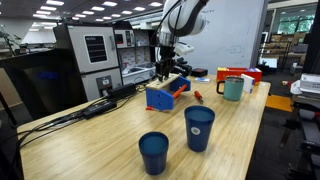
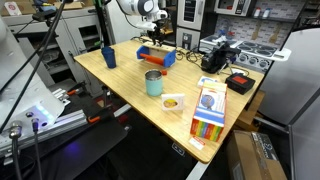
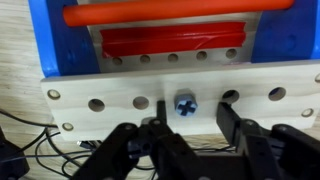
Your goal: Move the screwdriver from the toolbox to the table then turn the bolt
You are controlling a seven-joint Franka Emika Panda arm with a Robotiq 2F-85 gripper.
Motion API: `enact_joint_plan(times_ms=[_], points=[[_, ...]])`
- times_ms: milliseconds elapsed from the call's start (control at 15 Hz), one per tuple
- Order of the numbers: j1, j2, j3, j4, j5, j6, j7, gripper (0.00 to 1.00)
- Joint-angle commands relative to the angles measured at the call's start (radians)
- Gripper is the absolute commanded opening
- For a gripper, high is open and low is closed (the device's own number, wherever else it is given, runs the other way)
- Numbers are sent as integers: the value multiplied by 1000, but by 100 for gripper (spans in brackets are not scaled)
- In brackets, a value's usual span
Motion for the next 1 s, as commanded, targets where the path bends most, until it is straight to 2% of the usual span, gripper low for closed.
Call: enact_joint_plan(times_ms=[0,133,267,333,467,533,600,667,933], points=[[-2,-12,-2,-22,-9,26,20,23],[-5,-12,-1,-19,-7,22,16,10],[-9,-10,3,-15,-5,18,10,5],[-9,-9,4,-15,-5,18,10,8],[-11,-8,6,-16,-3,22,7,9],[-13,-7,8,-15,-2,20,4,16],[-13,-6,8,-14,-2,19,3,17],[-13,-6,9,-15,-2,20,2,5],[-19,-7,16,-22,3,36,-7,5]])
